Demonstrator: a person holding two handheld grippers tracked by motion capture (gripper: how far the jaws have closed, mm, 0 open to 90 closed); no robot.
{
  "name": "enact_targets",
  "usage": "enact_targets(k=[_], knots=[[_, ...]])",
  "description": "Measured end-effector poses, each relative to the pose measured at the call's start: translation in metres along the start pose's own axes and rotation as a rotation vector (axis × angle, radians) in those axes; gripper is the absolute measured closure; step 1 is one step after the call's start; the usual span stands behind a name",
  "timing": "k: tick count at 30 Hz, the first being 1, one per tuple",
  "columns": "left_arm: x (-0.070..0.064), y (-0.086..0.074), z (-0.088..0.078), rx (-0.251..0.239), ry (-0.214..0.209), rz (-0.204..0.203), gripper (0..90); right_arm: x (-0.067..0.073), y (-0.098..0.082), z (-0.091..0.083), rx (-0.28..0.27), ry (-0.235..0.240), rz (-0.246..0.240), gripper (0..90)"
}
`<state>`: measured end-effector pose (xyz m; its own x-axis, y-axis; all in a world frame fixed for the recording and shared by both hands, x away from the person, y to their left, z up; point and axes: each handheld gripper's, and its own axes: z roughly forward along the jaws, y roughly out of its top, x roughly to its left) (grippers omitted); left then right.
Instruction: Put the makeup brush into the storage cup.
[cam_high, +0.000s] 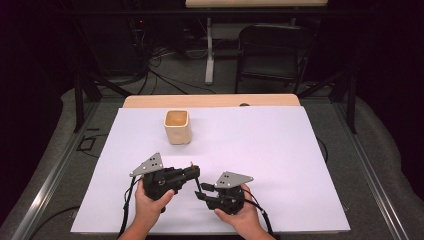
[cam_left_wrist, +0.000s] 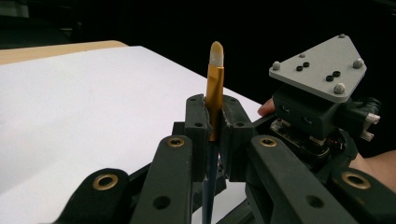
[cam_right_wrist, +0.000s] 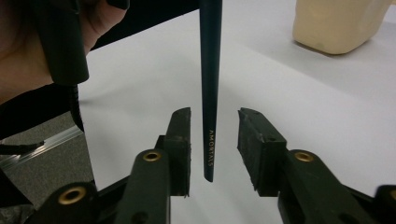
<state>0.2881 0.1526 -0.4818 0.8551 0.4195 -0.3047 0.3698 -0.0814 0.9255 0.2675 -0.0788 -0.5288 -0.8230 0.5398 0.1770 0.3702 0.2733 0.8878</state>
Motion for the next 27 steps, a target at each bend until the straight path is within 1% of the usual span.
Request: enact_targets(k=[7,14,18,24,27], knots=[[0.0003,0.0001,-0.0013,-0.001,0.007,0.003,83.2,-0.0006,-0.0003,-0.0010,0.000,-0.014,0.009,51.1],[0.0008,0.0005,-0.0032,-0.005,0.015,0.005,83.2,-0.0017,-0.0013,-0.0017,0.001,-0.072,0.004,38.6],[0.0014,0.0005,-0.0036,-0.007,0.019,0.007,83.2,-0.0023,-0.0014,-0.0030,-0.004,-0.090,0.002,35.7],[0.0023,0.0007,-0.0047,-0.007,0.029,0.008,83.2,-0.0017,-0.0011,-0.0053,-0.012,-0.095,-0.009,35.3],[0.0031,0.0010,-0.0057,-0.007,0.035,0.010,83.2,-0.0015,-0.0009,-0.0062,-0.009,-0.102,-0.012,32.8]])
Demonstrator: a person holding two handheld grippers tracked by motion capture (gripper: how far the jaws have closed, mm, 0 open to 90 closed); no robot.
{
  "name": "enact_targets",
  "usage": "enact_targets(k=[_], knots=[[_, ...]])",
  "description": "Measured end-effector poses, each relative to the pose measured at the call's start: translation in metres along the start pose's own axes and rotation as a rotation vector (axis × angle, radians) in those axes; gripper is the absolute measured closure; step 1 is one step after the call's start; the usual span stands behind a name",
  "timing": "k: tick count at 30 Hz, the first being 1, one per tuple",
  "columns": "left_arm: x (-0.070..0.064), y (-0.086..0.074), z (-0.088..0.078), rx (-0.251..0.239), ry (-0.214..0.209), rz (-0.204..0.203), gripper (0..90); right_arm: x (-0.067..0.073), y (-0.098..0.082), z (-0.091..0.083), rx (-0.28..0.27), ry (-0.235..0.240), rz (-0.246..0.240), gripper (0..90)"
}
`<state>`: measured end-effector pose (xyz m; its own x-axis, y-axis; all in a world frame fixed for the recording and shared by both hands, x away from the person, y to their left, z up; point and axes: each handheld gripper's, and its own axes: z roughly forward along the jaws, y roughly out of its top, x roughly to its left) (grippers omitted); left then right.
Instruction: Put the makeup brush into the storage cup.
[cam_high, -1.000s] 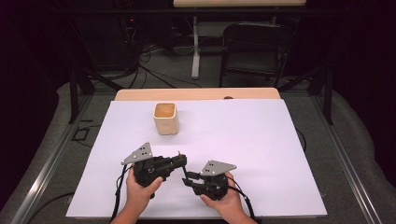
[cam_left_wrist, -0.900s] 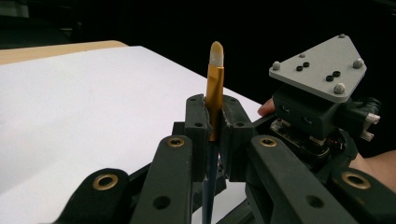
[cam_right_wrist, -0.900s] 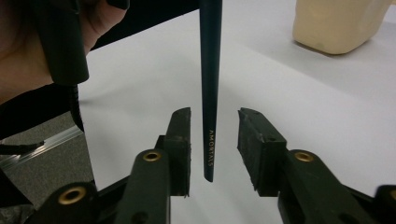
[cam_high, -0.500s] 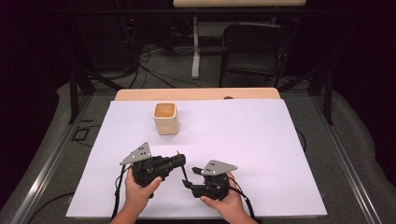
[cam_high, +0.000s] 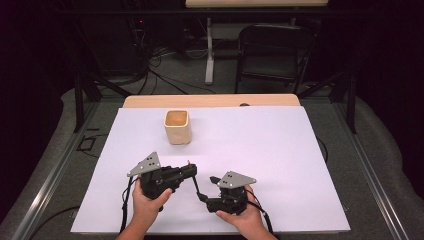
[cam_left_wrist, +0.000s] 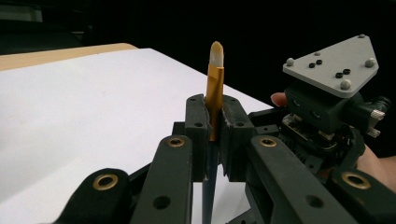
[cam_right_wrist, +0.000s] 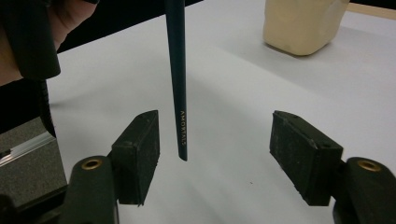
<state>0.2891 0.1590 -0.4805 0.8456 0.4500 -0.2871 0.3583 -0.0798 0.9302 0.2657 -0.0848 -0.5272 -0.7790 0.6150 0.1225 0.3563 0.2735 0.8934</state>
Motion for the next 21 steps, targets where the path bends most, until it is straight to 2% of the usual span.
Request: enact_targets(k=[21], knots=[[0.0073,0.0034,-0.0051,-0.014,0.039,0.001,83.2,-0.0004,-0.0024,-0.0074,0.005,-0.024,-0.006,29.0]])
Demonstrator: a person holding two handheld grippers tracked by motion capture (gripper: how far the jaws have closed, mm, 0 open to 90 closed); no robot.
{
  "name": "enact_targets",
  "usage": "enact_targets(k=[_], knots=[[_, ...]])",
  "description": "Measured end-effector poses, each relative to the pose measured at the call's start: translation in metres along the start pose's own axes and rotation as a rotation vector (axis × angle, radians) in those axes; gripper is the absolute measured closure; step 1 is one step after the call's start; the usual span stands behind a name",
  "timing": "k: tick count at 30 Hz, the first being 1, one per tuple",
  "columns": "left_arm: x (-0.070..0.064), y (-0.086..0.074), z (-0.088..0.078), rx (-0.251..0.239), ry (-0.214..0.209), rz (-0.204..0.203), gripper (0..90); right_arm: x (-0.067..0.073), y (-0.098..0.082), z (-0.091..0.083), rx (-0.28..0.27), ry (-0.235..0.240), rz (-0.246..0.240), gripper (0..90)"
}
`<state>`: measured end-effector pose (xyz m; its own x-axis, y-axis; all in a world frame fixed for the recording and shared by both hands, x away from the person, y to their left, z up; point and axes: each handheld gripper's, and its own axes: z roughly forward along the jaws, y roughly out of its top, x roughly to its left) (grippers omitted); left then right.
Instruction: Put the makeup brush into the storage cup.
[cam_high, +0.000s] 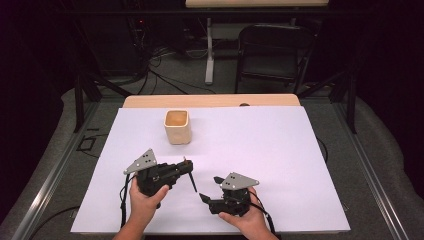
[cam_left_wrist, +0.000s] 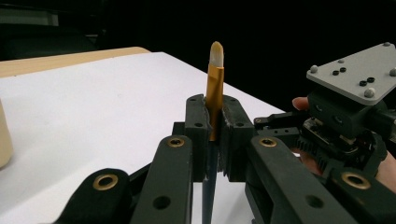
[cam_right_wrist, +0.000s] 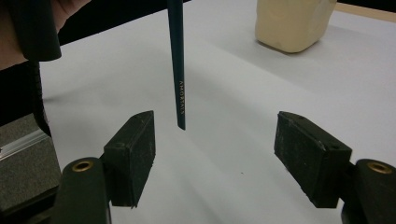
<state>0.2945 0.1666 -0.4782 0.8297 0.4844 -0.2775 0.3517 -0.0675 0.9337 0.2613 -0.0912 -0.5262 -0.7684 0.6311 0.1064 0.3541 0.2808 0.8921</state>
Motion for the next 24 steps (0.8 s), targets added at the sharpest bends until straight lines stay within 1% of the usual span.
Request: enact_targets(k=[3,6,11,18,21,23,24], knots=[[0.000,0.001,-0.001,0.001,-0.003,-0.001,83.2,0.000,0.000,-0.002,0.001,-0.002,0.000,29.0],[0.001,0.001,-0.002,-0.002,0.007,-0.002,83.3,0.000,0.000,-0.002,0.002,-0.003,-0.001,29.4],[0.000,0.004,-0.002,-0.001,0.011,0.006,83.2,0.000,0.002,-0.005,0.003,-0.007,-0.008,29.9],[0.000,0.012,-0.004,-0.005,0.042,0.023,83.3,-0.003,0.004,-0.012,0.003,-0.028,-0.011,29.8],[0.000,0.018,-0.005,-0.001,0.061,0.044,83.3,-0.005,0.003,-0.017,0.011,-0.036,-0.016,29.8],[0.000,0.021,-0.005,0.002,0.060,0.046,83.3,-0.008,0.002,-0.020,0.017,-0.042,-0.012,29.8],[0.000,0.023,-0.005,0.002,0.069,0.051,83.3,-0.009,0.001,-0.020,0.018,-0.044,-0.010,29.8]])
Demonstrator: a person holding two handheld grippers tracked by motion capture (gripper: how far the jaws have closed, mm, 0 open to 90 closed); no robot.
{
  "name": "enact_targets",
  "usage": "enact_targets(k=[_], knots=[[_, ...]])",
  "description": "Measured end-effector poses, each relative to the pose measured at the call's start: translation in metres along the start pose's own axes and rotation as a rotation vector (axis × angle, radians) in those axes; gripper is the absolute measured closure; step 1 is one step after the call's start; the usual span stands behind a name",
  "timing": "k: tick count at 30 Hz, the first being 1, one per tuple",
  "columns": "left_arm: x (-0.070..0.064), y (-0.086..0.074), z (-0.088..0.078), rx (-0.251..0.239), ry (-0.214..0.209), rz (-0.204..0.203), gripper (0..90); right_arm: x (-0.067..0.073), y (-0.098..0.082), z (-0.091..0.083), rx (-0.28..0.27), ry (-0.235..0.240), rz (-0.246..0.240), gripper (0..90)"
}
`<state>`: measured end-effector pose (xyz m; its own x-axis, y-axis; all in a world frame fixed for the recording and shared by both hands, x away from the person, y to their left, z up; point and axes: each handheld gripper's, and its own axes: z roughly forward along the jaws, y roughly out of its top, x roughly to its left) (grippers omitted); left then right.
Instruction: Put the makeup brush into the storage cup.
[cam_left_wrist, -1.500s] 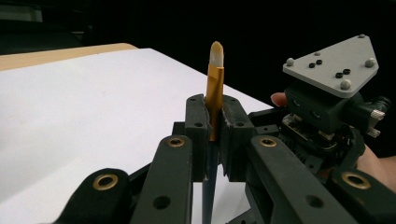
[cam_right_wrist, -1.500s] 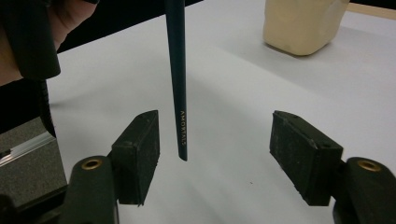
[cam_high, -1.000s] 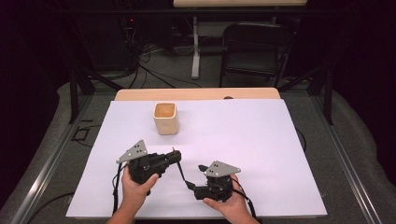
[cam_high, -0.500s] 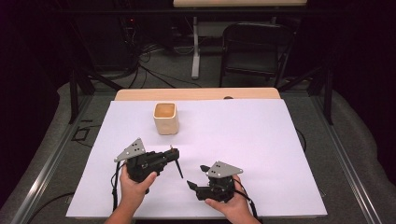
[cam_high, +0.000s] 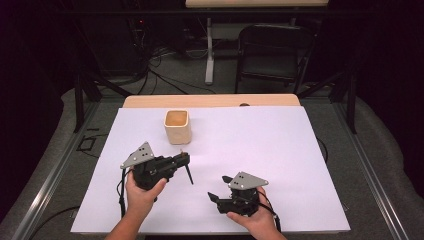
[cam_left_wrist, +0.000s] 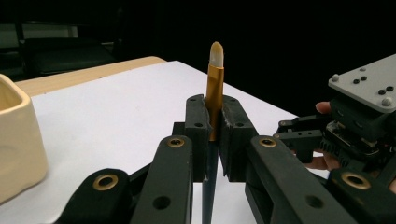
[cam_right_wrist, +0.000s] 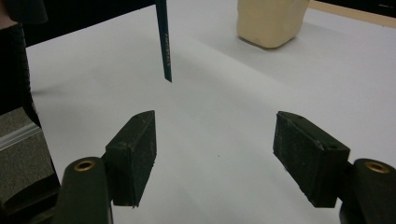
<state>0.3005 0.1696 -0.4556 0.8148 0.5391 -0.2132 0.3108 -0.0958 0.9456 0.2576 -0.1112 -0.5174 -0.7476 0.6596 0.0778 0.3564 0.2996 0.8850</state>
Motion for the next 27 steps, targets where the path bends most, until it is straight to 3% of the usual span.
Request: enact_targets(k=[13,27], knots=[[0.009,0.016,0.002,0.012,0.070,0.028,83.3,-0.009,-0.006,-0.003,-0.011,-0.016,0.039,28.4],[0.022,0.027,0.001,0.009,0.196,0.066,83.2,-0.012,-0.010,-0.004,-0.012,-0.017,0.056,28.3]])
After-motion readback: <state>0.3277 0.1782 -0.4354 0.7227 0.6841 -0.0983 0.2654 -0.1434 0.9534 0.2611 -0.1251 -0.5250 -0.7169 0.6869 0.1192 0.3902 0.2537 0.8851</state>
